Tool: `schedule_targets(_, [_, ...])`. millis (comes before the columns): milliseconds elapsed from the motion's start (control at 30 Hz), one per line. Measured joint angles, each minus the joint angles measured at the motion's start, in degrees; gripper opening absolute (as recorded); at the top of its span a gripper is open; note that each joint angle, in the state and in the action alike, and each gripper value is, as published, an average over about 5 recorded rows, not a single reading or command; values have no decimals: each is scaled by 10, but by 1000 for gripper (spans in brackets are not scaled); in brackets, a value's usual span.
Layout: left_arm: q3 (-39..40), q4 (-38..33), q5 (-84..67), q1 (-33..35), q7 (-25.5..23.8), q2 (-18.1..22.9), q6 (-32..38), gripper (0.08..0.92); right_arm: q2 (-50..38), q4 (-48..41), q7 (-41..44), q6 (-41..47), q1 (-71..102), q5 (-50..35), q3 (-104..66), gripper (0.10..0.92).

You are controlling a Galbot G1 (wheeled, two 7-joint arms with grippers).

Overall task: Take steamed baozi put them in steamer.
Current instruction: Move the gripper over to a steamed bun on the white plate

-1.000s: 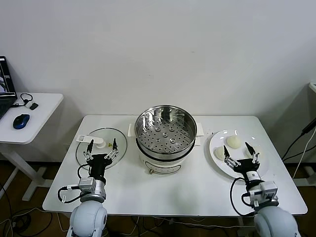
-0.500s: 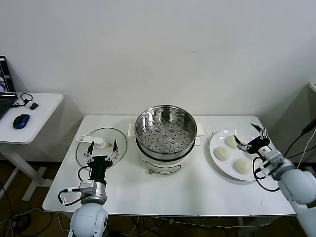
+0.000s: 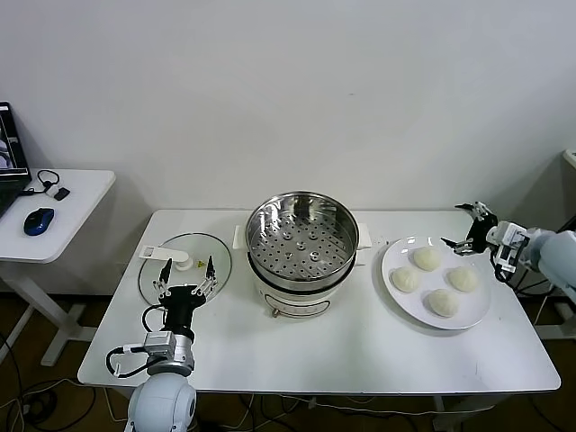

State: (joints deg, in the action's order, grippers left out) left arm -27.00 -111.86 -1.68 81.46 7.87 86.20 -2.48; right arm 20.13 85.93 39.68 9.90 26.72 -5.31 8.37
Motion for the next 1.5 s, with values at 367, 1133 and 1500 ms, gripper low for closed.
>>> schedule_targets(367, [1,13,-5,2,-4,1,10,823,49,-165,127,-84,-341,-42,391,823])
schedule_targets(1133, [-9,42,-41,-5,-7,-17,35,823,296,-536,231,-201,-425,-56,600,823])
schedule_targets(1500, [-10,58,-55,-6,-11,-30,40,823,360,-633,240,-228,-396,-25,572,823])
